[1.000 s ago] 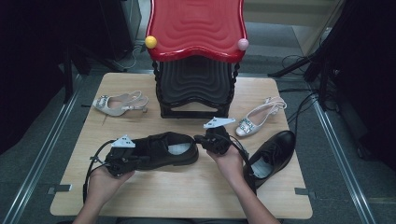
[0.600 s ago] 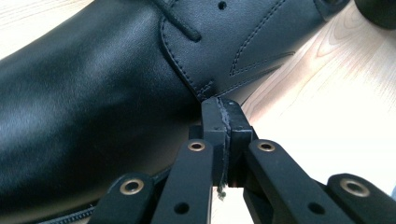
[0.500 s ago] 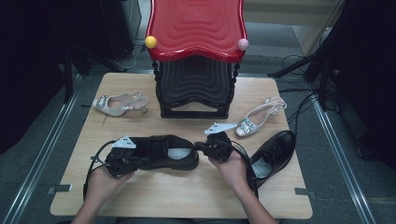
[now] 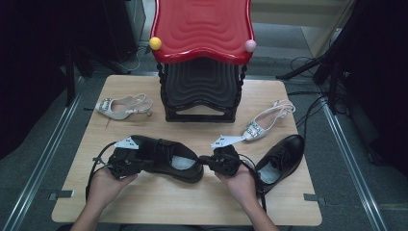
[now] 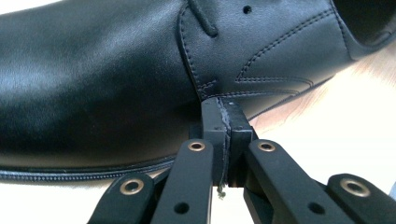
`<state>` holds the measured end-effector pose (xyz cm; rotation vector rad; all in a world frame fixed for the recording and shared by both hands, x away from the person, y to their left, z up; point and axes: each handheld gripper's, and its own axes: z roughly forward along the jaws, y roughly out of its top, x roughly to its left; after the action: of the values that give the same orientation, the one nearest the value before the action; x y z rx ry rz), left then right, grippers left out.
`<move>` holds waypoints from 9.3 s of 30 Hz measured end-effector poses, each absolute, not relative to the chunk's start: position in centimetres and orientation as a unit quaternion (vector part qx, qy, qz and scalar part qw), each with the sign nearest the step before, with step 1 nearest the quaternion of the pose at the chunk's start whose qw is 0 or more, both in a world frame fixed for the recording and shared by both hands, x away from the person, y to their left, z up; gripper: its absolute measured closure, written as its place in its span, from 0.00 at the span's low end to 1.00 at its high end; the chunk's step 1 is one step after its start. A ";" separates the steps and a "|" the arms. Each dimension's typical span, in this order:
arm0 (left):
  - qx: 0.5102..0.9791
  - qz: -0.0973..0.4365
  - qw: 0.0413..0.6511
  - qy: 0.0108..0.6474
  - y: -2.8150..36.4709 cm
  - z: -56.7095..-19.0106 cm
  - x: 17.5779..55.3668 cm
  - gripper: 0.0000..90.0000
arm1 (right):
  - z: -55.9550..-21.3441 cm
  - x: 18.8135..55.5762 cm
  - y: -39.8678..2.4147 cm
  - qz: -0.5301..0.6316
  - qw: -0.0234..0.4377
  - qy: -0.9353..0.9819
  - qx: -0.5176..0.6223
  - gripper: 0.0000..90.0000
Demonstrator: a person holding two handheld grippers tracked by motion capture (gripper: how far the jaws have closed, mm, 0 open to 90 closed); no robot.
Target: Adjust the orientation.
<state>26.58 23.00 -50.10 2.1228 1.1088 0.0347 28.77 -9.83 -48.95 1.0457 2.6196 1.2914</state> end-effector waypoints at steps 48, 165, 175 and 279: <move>0.801 0.022 0.356 0.480 23.9 -52.2 27.9 1.00 | -51.5 30.7 -5.9 0.409 -0.034 0.849 0.333 1.00; 0.838 -0.023 0.371 0.399 20.9 -51.2 30.2 0.48 | -46.2 23.3 -26.4 0.414 0.057 0.765 0.490 1.00; 0.841 -0.020 0.365 0.400 20.9 -51.2 30.1 0.48 | -47.6 24.4 -24.0 0.337 0.047 0.810 0.478 1.00; 0.836 -0.003 0.362 0.413 22.2 -51.8 28.8 0.47 | -49.7 29.6 -29.5 0.427 0.057 0.728 0.533 1.00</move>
<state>28.82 22.22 -51.79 2.1522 1.0634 -0.0071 29.56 -29.46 -49.72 1.6178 2.2077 1.2957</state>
